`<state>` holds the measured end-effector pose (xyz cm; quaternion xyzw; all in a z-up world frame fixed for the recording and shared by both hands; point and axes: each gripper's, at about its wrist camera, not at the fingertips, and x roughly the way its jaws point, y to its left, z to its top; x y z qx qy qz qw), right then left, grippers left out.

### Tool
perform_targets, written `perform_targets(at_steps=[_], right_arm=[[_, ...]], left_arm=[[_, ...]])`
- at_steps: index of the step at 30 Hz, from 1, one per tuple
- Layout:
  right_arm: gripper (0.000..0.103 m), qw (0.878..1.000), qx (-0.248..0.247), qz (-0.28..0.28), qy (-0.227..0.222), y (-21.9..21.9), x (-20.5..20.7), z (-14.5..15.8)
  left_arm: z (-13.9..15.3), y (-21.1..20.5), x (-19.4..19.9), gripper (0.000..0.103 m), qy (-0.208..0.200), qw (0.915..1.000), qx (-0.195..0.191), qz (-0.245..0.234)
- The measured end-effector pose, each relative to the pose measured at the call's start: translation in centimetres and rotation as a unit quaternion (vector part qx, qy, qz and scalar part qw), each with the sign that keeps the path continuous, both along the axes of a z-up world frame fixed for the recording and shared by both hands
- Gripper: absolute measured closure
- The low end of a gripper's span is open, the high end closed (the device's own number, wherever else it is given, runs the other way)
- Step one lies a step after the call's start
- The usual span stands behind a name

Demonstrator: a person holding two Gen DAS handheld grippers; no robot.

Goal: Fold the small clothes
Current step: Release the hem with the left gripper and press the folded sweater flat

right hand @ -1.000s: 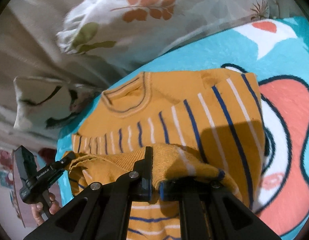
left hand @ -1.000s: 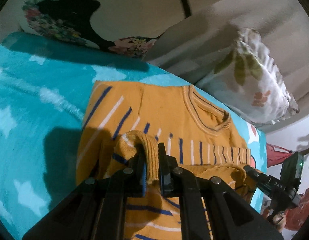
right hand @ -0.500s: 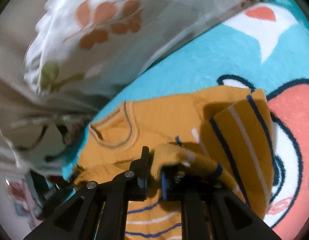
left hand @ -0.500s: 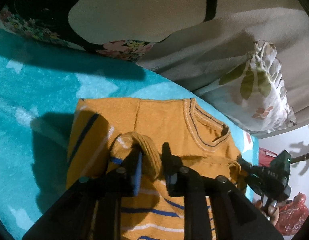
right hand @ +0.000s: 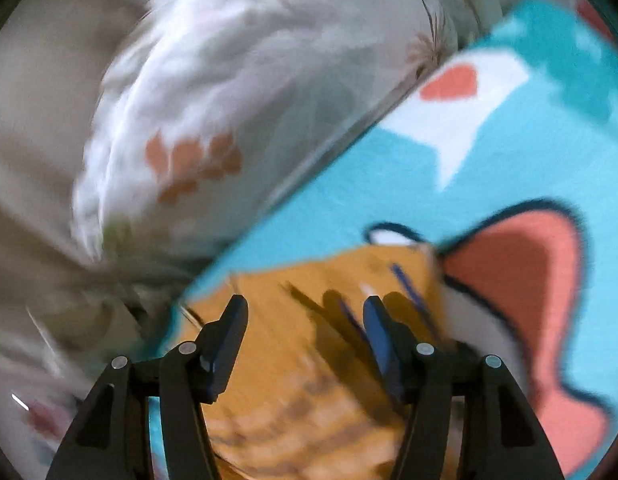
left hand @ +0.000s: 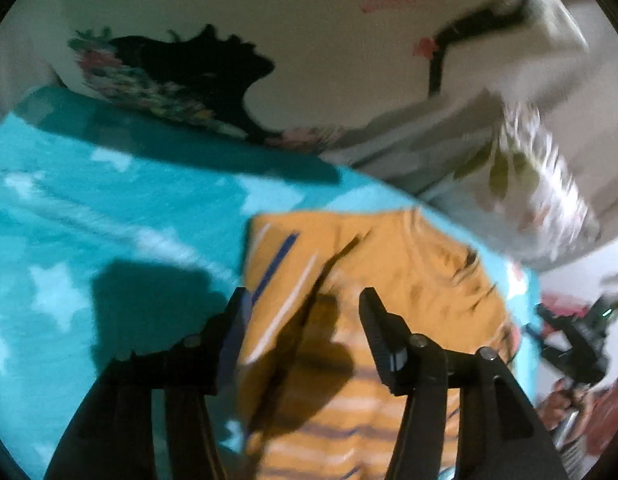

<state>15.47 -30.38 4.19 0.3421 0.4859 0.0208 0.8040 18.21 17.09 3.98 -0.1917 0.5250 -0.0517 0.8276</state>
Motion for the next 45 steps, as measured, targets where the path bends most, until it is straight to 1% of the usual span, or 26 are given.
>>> perform_targets(at_steps=[2,5,7,9,11,12,13,14,16,18,19,20,24,25,27,28,29,32,34,36,37,38,39,40,41,45], right_arm=[[0.038,0.997,-0.066,0.035,0.007,0.6,-2.5,0.7],[0.038,0.99,-0.121,0.064,0.019,0.5,-6.1,0.6],[0.038,0.989,-0.121,0.075,0.027,0.2,-8.5,-0.1],[0.038,0.992,-0.097,0.072,0.038,0.1,-10.4,-1.5],[0.038,0.995,-0.068,0.061,0.043,0.2,-11.5,-3.0],[0.04,0.996,-0.054,0.057,0.05,0.3,-11.8,-3.9],[0.063,0.995,-0.042,0.062,0.061,0.4,-11.8,-4.8],[0.073,0.995,-0.043,0.064,0.067,0.5,-11.7,-5.1],[0.076,0.991,-0.092,0.052,0.08,0.1,-11.4,-5.6],[0.078,0.992,-0.091,0.04,0.08,-0.9,-11.0,-5.8],[0.078,0.992,-0.084,0.035,0.082,-1.1,-10.9,-5.7],[0.076,0.992,-0.085,0.034,0.085,-1.1,-10.9,-5.5],[0.064,0.992,-0.094,0.03,0.076,-1.0,-11.6,-4.3],[0.06,0.993,-0.091,0.024,0.074,-1.2,-11.7,-3.9],[0.056,0.994,-0.082,0.005,0.067,-2.1,-12.3,-3.4],[0.055,0.995,-0.075,-0.004,0.064,-2.4,-12.4,-3.1],[0.055,0.996,-0.068,-0.012,0.06,-2.9,-12.8,-2.9],[0.055,0.997,-0.052,-0.025,0.052,-3.5,-13.5,-2.4],[0.055,0.997,-0.053,-0.023,0.049,-3.1,-13.8,-2.1],[0.055,0.997,-0.055,-0.015,0.048,-2.6,-13.9,-2.0],[0.055,0.997,-0.058,-0.009,0.049,-2.2,-14.0,-2.0],[0.055,0.997,-0.061,-0.005,0.05,-1.7,-14.0,-2.0],[0.055,0.997,-0.065,0.0,0.052,-1.3,-14.2,-2.0],[0.055,0.996,-0.068,0.004,0.054,-1.0,-14.3,-2.1],[0.055,0.996,-0.071,0.008,0.057,-0.6,-14.4,-2.2],[0.054,0.995,-0.076,0.017,0.055,-0.2,-14.8,-1.6]], left_arm=[[-0.3,0.1,-1.6,0.042,0.005,0.9994,0.027,-0.021],[-1.4,-0.6,-4.4,0.042,0.019,0.9959,0.061,-0.063],[-2.1,-1.2,-5.6,0.042,0.025,0.994,0.065,-0.083],[-2.8,-1.7,-6.6,0.042,0.029,0.993,0.065,-0.094],[-3.7,-1.9,-7.2,0.042,0.043,0.9928,0.068,-0.088],[-4.1,-2.1,-7.3,0.046,0.052,0.9923,0.073,-0.086],[-4.3,-2.2,-7.5,0.075,0.065,0.9907,0.083,-0.087],[-4.5,-2.1,-7.6,0.087,0.075,0.9893,0.09,-0.086],[-4.0,-1.1,-8.1,0.09,0.081,0.9894,0.104,-0.061],[-3.4,0.4,-8.6,0.091,0.08,0.9884,0.125,-0.034],[-3.3,1.1,-8.8,0.101,0.082,0.9864,0.141,-0.021],[-3.2,2.0,-9.1,0.101,0.082,0.9845,0.155,-0.01],[-2.8,5.4,-11.1,0.1,0.077,0.9914,0.104,0.023],[-2.6,5.9,-11.6,0.097,0.073,0.9923,0.097,0.027],[-2.3,6.4,-12.5,0.081,0.06,0.9946,0.079,0.031],[-2.1,6.4,-12.9,0.066,0.051,0.9958,0.069,0.031],[-2.0,6.4,-13.2,0.056,0.044,0.9969,0.058,0.032],[-2.1,5.3,-13.1,0.049,0.026,0.9994,0.02,0.015],[-2.6,3.7,-12.5,0.044,0.02,0.9997,0.014,-0.002],[-3.6,1.7,-11.7,0.044,0.024,0.9993,0.02,-0.019],[-4.1,0.3,-11.1,0.047,0.026,0.9991,0.021,-0.028],[-4.5,-0.4,-10.7,0.079,0.031,0.9985,0.02,-0.04],[-4.9,-1.4,-10.1,0.098,0.048,0.9971,0.027,-0.052],[-4.8,-1.6,-10.4,0.096,0.057,0.9964,0.036,-0.053],[-4.3,-1.3,-10.9,0.097,0.06,0.9965,0.029,-0.051],[-2.8,2.1,-12.8,0.097,0.072,0.9968,-0.026,-0.022]])
